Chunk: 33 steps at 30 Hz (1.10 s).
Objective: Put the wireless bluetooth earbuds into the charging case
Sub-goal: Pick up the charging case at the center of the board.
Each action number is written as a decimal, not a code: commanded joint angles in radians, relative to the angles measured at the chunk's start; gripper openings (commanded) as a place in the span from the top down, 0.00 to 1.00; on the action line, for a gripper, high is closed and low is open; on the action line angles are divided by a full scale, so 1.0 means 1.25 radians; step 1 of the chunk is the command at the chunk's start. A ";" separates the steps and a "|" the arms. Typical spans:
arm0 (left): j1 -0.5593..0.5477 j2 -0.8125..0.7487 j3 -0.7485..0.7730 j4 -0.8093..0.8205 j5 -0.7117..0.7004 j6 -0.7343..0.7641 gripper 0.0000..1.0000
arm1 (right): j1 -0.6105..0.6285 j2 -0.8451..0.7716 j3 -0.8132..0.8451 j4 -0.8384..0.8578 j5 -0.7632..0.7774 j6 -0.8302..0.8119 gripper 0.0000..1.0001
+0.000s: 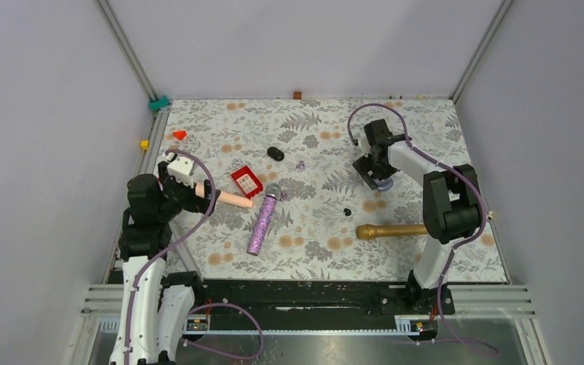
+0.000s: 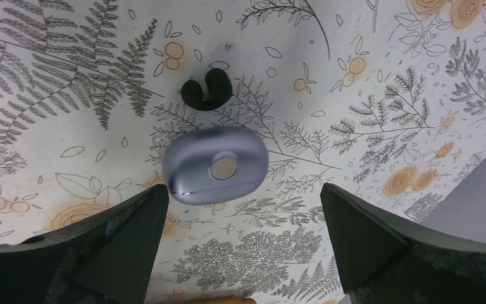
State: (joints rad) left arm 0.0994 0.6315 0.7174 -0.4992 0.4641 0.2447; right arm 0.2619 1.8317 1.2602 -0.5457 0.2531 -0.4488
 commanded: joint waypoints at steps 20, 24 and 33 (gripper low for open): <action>0.006 0.015 0.000 0.026 0.029 0.015 0.02 | -0.012 0.038 0.026 -0.021 -0.092 0.018 0.01; 0.006 0.013 0.001 0.023 0.033 0.017 0.01 | -0.028 0.045 0.027 -0.024 -0.110 0.029 0.03; 0.006 0.011 0.002 0.021 0.039 0.017 0.01 | -0.057 0.063 0.048 -0.054 -0.147 0.034 0.10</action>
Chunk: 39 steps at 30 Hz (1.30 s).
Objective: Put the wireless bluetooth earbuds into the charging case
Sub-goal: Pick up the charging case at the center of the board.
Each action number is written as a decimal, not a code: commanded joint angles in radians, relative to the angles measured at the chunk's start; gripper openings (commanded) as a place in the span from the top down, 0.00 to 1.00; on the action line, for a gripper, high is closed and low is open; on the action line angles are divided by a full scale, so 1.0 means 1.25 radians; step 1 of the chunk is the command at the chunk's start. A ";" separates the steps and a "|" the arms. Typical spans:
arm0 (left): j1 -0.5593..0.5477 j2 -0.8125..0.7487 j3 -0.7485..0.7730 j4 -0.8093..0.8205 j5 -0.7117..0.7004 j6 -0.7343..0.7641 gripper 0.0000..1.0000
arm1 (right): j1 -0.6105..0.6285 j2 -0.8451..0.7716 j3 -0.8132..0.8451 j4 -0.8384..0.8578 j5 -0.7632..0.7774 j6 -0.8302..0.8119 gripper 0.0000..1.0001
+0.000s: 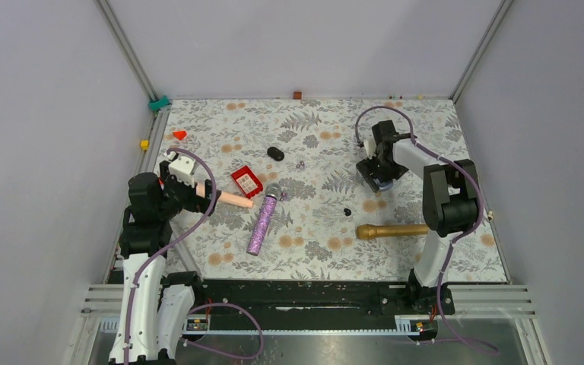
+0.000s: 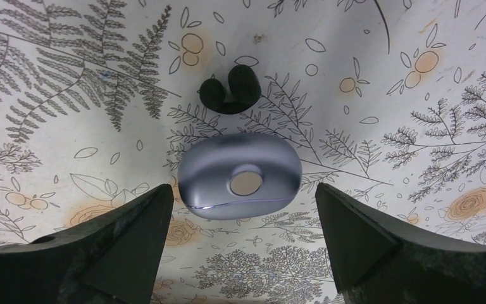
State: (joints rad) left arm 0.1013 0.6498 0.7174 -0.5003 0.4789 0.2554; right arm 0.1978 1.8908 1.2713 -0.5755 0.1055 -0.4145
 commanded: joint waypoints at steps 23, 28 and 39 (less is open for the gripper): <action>0.009 0.020 0.010 0.022 0.056 0.009 0.01 | -0.005 -0.112 0.053 -0.097 -0.127 -0.120 0.45; -0.006 0.061 0.077 0.000 0.110 0.001 0.01 | 0.064 -0.357 -0.045 -0.034 -0.147 -0.163 0.46; -0.343 0.373 0.470 -0.162 0.015 0.001 0.01 | 0.333 -0.721 -0.185 0.108 -0.174 -0.192 0.48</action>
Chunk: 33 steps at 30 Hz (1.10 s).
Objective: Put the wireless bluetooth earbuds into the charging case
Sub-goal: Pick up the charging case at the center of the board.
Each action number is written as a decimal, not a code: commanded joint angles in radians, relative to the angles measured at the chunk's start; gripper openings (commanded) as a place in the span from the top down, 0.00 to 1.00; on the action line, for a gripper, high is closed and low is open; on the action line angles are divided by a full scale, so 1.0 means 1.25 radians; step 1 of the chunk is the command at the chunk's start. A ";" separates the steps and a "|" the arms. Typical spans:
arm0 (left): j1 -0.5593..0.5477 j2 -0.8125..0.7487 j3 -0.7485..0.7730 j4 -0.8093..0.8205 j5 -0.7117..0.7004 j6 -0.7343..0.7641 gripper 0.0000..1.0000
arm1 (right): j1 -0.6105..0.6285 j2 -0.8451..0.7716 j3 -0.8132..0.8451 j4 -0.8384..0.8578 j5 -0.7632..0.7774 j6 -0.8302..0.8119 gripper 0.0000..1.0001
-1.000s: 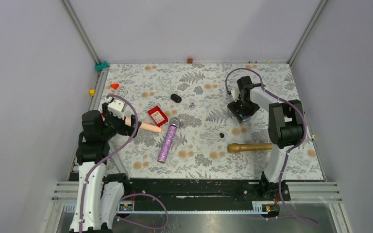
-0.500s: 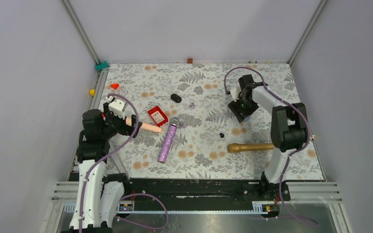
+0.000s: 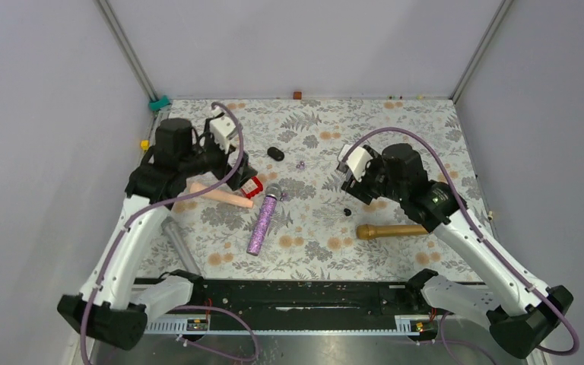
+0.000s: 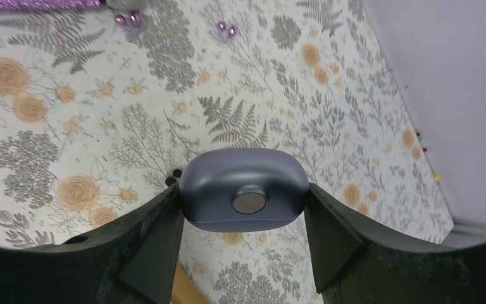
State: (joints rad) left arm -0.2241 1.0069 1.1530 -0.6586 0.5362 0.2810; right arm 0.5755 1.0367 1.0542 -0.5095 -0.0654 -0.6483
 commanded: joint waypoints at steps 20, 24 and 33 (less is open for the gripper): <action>-0.431 0.576 0.491 -0.050 0.050 -0.274 0.01 | 0.031 -0.157 -0.169 0.116 -0.141 -0.046 0.47; -0.457 0.601 0.512 -0.050 0.073 -0.288 0.01 | 0.032 -0.162 -0.168 0.110 -0.155 -0.039 0.47; -0.498 0.639 0.530 -0.051 0.078 -0.299 0.06 | 0.032 -0.166 -0.167 0.104 -0.169 -0.036 0.47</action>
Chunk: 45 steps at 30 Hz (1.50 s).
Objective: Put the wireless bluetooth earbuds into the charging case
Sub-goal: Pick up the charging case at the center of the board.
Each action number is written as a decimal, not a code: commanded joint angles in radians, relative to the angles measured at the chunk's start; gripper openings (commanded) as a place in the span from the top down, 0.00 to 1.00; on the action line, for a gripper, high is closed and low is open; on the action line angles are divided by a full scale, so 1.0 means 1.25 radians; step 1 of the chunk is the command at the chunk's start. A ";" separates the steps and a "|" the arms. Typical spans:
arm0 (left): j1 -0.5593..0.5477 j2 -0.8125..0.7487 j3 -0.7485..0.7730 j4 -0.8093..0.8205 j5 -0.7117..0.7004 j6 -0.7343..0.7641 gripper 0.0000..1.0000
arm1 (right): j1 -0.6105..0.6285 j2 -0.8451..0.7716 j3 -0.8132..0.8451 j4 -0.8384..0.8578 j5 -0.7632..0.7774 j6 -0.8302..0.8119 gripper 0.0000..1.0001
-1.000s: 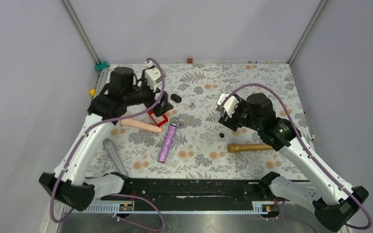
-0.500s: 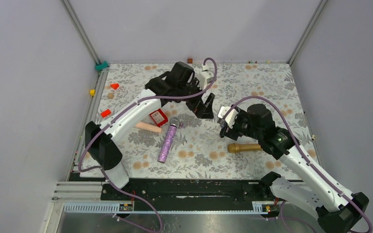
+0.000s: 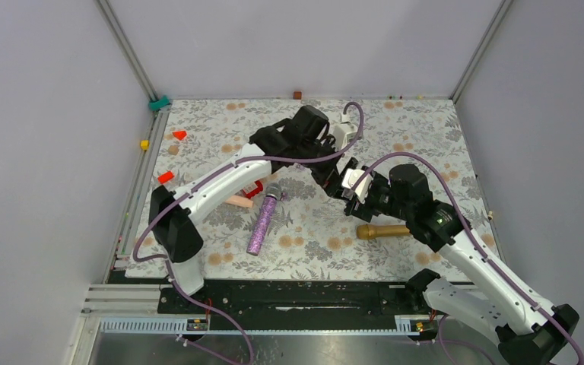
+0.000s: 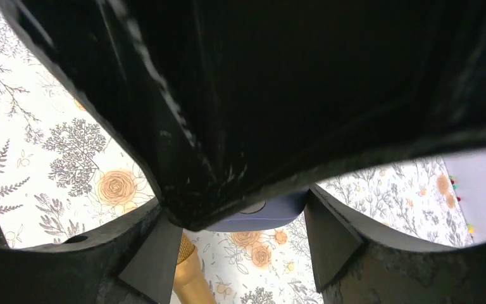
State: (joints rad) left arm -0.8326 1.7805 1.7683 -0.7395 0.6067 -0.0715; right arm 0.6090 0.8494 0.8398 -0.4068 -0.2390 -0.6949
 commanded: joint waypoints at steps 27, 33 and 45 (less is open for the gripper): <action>-0.018 0.040 0.056 0.017 0.057 -0.024 0.61 | 0.005 -0.009 -0.007 0.021 -0.025 -0.012 0.46; -0.017 0.042 0.055 0.018 0.064 -0.023 0.91 | 0.005 -0.009 -0.001 0.023 -0.027 0.000 0.29; 0.135 -0.145 -0.022 0.041 0.195 0.024 0.94 | -0.076 -0.067 0.145 -0.026 -0.150 0.182 0.00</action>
State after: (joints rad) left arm -0.7837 1.7878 1.7821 -0.7647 0.7029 -0.0654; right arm 0.5751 0.8085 0.9157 -0.4267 -0.2832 -0.5819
